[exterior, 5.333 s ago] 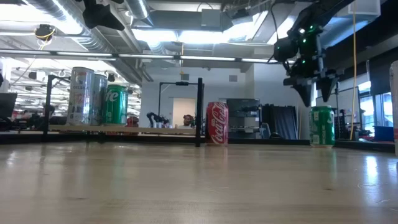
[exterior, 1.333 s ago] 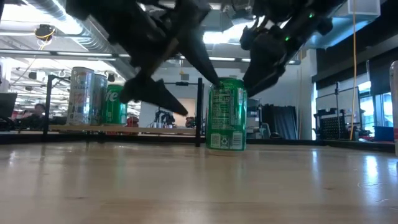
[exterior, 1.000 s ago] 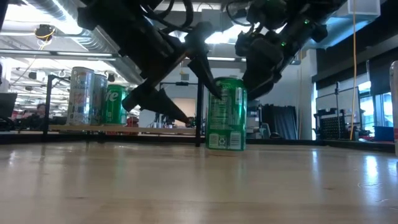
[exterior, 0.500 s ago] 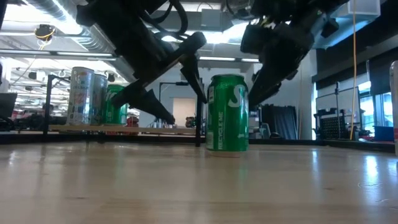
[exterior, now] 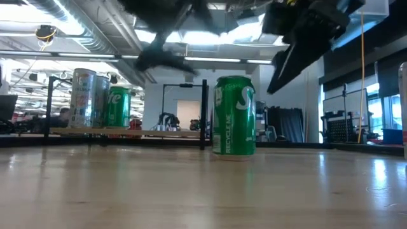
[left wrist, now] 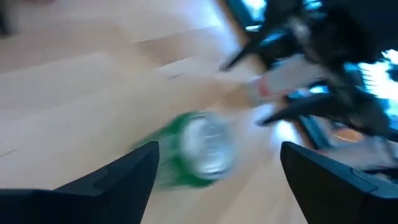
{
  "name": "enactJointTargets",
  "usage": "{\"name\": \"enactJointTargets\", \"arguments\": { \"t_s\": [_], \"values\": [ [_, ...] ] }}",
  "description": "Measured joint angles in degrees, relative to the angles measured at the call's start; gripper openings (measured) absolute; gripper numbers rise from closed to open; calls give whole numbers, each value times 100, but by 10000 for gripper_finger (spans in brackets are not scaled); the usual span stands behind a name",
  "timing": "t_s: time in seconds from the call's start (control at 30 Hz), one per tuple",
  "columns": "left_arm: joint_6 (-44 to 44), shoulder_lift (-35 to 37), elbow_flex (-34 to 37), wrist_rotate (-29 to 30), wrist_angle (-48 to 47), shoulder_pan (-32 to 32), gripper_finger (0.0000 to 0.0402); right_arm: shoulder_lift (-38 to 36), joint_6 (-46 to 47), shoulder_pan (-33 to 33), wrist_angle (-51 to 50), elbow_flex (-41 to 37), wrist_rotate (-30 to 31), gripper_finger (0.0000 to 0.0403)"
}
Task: Place canned beverage on shelf
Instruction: Put the green soda can on the shelf
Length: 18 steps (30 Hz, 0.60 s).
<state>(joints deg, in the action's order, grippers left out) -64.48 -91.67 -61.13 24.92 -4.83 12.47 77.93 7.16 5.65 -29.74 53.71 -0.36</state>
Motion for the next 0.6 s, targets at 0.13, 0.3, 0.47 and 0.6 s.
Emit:
{"name": "enactJointTargets", "arguments": {
  "t_s": [0.13, 0.3, 0.47, 0.6],
  "values": [
    [654, -199, -498, 6, 39, 83, 332, -451, -7, 0, -420, 2, 332, 315],
    [1567, -687, -1387, 344, -720, 196, 332, -903, 15, 0, -1024, 4, 575, 315],
    [2416, -1186, -2073, 734, -1616, 296, 332, -1240, 172, -2, -1232, -153, 740, 315],
    [2484, -1477, -2120, 732, -1623, 247, 332, -1389, 384, -4, -1224, -333, 745, 315]
  ]
}}
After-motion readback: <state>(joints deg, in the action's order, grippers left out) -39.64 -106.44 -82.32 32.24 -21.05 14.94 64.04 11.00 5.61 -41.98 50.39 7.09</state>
